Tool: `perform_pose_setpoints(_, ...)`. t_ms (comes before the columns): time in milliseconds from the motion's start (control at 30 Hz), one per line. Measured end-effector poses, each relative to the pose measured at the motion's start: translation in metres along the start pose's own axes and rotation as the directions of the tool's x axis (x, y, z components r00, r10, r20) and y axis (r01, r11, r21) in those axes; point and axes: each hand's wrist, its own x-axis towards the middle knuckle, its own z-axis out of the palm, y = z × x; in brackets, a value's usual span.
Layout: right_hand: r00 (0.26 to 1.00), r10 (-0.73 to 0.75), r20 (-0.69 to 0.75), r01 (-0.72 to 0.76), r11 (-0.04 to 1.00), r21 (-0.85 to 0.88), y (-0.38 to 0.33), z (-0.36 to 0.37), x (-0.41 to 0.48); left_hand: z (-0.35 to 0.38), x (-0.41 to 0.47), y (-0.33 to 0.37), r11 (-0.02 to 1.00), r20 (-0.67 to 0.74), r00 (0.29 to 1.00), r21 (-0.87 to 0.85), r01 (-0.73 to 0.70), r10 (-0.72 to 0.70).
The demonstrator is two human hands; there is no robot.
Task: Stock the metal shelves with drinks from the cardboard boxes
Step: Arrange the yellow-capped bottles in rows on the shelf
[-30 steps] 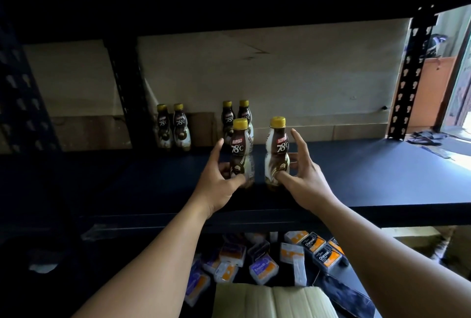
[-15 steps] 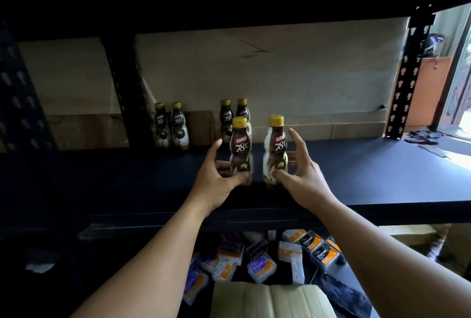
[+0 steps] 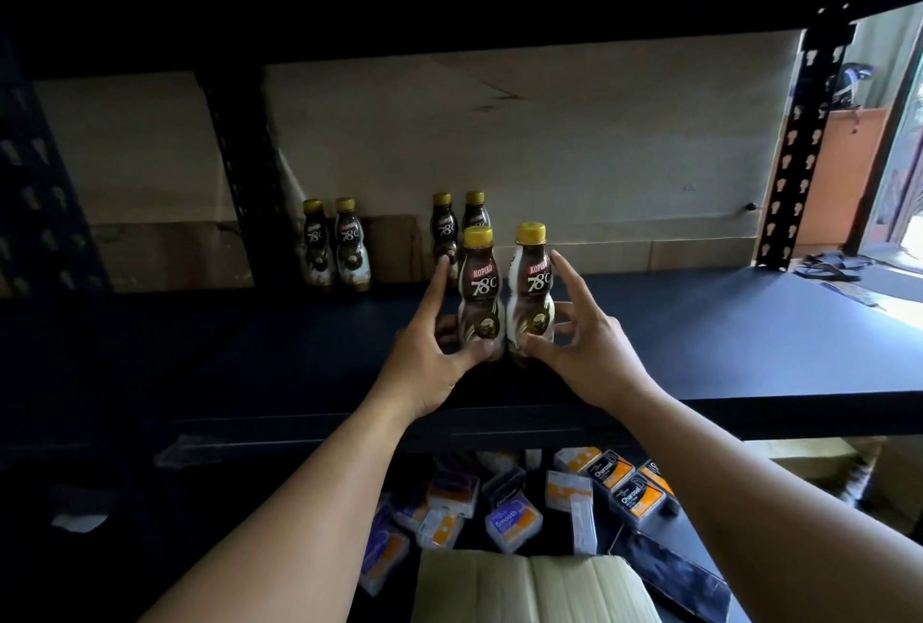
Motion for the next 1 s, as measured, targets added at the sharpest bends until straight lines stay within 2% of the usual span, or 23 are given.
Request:
perform_pose_setpoints(167,0.999,-0.041,0.020,0.042,0.999,-0.035,0.000,-0.001,-0.001,0.003,0.000,0.002,0.990,0.026,0.999,0.131,-0.048,0.045)
perform_pose_setpoints(433,0.998,-0.037,0.055,0.040,0.997,-0.065,0.012,-0.010,0.015,0.005,0.022,0.000,0.966,0.108,0.993,0.248,-0.077,0.051)
perform_pose_setpoints(1000,0.999,0.041,0.022,-0.037,0.986,-0.160,0.099,-0.051,0.102,0.082,0.148,-0.023,0.957,0.155,0.985,0.269,-0.111,0.071)
